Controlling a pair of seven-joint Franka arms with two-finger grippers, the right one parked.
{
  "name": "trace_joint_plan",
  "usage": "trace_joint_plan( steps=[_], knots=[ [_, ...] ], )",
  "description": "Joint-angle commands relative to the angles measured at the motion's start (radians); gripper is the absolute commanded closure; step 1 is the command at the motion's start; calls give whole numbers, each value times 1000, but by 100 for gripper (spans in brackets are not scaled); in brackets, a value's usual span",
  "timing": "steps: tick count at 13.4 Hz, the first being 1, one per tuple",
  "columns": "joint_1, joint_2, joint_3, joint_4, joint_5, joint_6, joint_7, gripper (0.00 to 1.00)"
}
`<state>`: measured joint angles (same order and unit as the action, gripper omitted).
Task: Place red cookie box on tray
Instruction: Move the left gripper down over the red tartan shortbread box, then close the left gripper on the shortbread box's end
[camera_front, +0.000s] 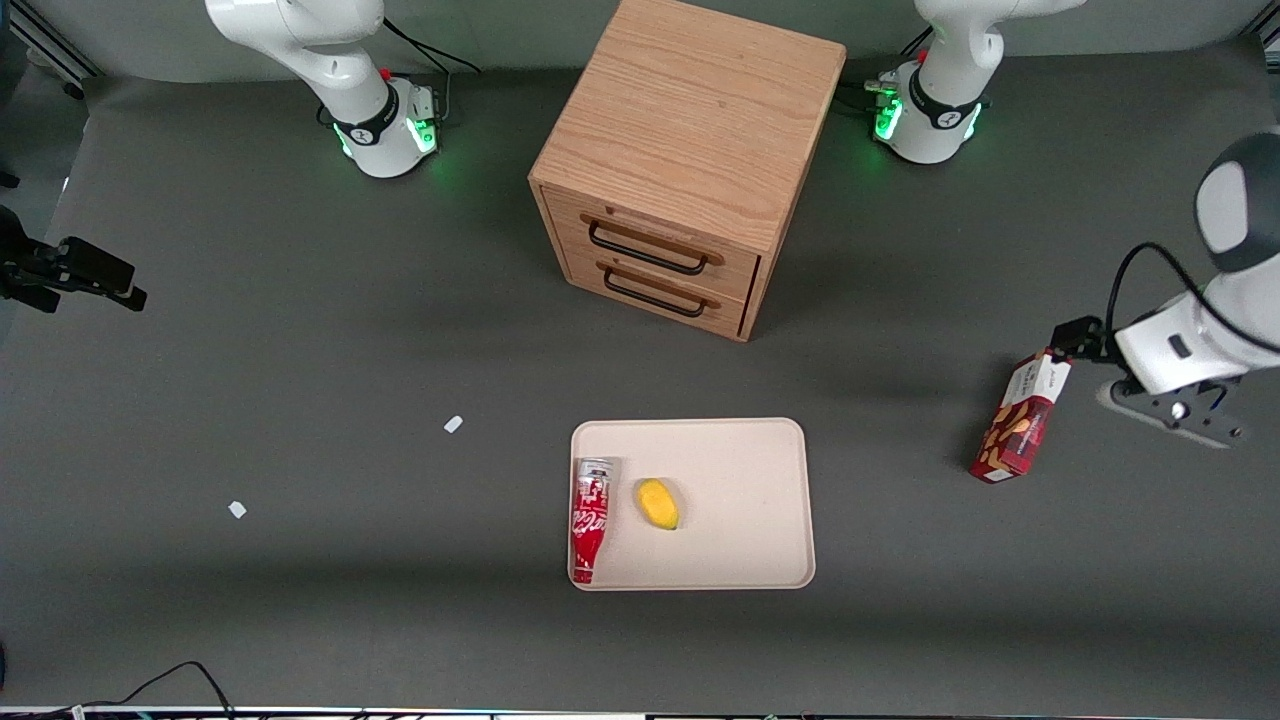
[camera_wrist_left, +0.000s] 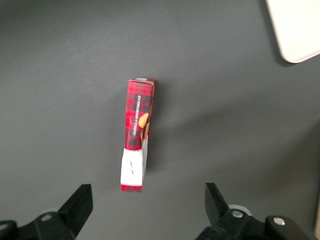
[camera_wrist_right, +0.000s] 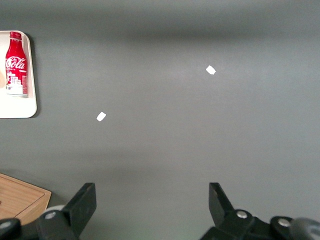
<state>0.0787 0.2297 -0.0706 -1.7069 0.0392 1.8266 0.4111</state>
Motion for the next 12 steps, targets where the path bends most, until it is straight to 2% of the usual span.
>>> trace_joint_plan(
  steps=[1, 6, 12],
  knots=[
    [19, 23, 8, -104, 8, 138, 40, 0],
    [19, 89, 43, -307, 10, 485, 115, 0],
    [6, 180, 65, -352, 11, 617, 130, 0]
  ],
)
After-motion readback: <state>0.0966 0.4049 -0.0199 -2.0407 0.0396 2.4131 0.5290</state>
